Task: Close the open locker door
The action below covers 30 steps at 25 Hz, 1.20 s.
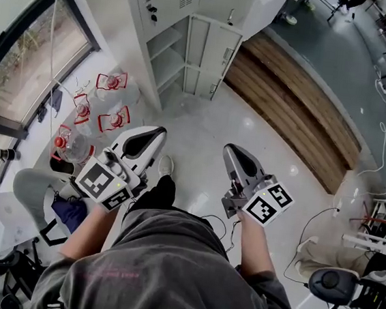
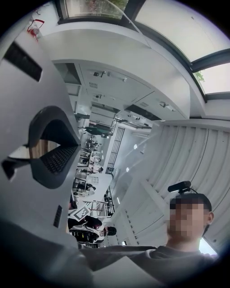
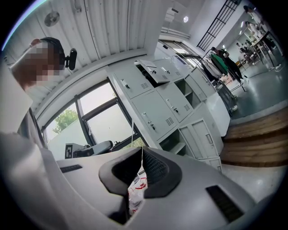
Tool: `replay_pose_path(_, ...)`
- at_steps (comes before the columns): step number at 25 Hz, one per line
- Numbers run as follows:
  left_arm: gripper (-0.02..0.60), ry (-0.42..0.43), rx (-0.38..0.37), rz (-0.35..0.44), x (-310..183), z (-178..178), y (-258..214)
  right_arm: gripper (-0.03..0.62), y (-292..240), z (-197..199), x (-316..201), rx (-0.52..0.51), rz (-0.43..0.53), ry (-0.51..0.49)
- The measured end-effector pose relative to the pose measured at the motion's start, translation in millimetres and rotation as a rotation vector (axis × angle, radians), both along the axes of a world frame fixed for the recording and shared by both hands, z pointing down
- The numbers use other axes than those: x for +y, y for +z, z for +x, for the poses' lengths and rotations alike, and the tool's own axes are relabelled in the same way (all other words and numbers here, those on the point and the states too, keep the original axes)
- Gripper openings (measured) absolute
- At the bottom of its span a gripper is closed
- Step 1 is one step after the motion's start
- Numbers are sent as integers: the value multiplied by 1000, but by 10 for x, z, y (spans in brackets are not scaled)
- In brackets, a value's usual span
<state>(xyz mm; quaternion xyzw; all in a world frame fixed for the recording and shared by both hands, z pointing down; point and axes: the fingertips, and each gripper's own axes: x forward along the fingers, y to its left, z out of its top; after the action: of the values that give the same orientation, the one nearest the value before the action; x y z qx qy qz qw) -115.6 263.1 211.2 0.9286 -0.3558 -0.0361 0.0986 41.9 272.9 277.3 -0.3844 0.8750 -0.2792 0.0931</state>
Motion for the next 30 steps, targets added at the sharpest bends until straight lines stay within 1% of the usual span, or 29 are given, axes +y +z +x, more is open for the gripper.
replay_pose_path(10,11,41,9,-18,-844,-278,-38,23,-83,-342,-804,28,-7,20)
replay_pose_path(19,11,79,14,-18,-1520,-590,-63,23,-99,-712,-1474,51,-9,37)
replay_pose_path(24,11,80,15,-20,-1748,-715,-57,23,-100,-830,-1699,49,-11,49)
replay_pose_path(30,11,76,15,-24,-1907,-759,-41,23,-82,-868,-1864,50,-19,49)
